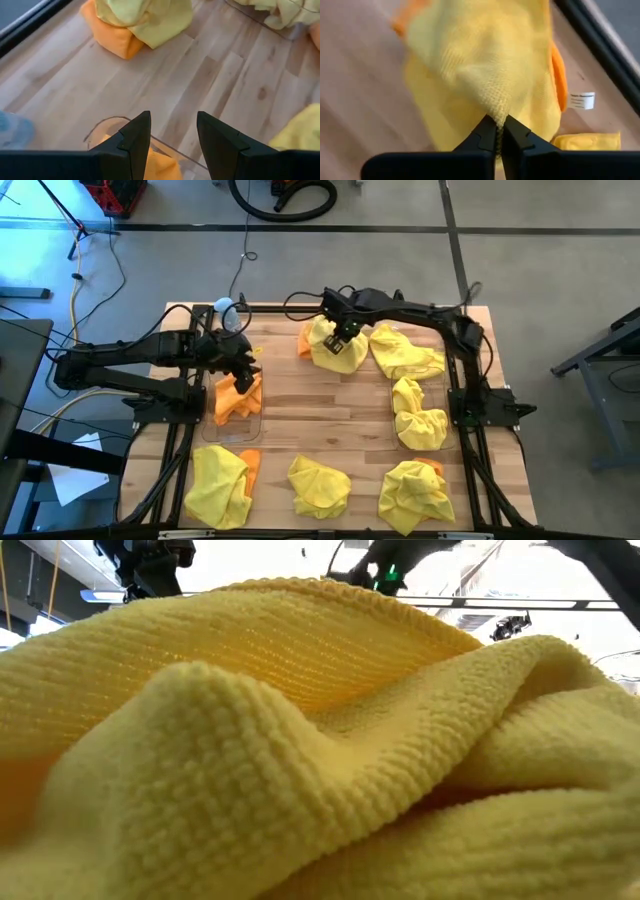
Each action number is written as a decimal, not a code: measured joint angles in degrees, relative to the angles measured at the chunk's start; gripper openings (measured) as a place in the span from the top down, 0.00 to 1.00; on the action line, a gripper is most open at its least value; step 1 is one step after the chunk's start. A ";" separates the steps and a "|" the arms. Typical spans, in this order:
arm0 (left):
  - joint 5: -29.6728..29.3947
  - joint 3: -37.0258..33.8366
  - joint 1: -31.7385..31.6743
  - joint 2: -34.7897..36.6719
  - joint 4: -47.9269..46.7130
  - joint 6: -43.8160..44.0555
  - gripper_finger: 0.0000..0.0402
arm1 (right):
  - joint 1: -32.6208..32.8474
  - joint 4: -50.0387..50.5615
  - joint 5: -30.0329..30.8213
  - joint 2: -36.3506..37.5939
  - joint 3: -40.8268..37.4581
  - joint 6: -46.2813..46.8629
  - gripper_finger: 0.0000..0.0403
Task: Sort microfiber towel by color & place in baskets
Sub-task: Put the yellow towel into the right transparent bin
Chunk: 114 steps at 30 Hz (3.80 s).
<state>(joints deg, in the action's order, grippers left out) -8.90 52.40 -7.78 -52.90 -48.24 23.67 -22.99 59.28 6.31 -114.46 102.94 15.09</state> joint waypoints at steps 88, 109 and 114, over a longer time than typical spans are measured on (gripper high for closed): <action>4.80 0.00 2.26 -0.02 5.22 5.23 0.63 | 37.84 13.21 6.13 60.86 -52.06 53.10 0.70; 4.80 0.00 2.26 -0.02 5.24 5.06 0.63 | 37.03 6.74 4.34 42.73 -58.16 56.62 0.75; 4.83 0.00 2.26 -0.02 5.23 5.06 0.63 | 36.77 7.06 3.01 41.64 -59.56 55.72 0.75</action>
<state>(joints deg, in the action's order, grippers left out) -4.08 52.40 -5.52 -52.93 -43.01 28.73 13.78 66.34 9.33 -72.82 43.38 70.82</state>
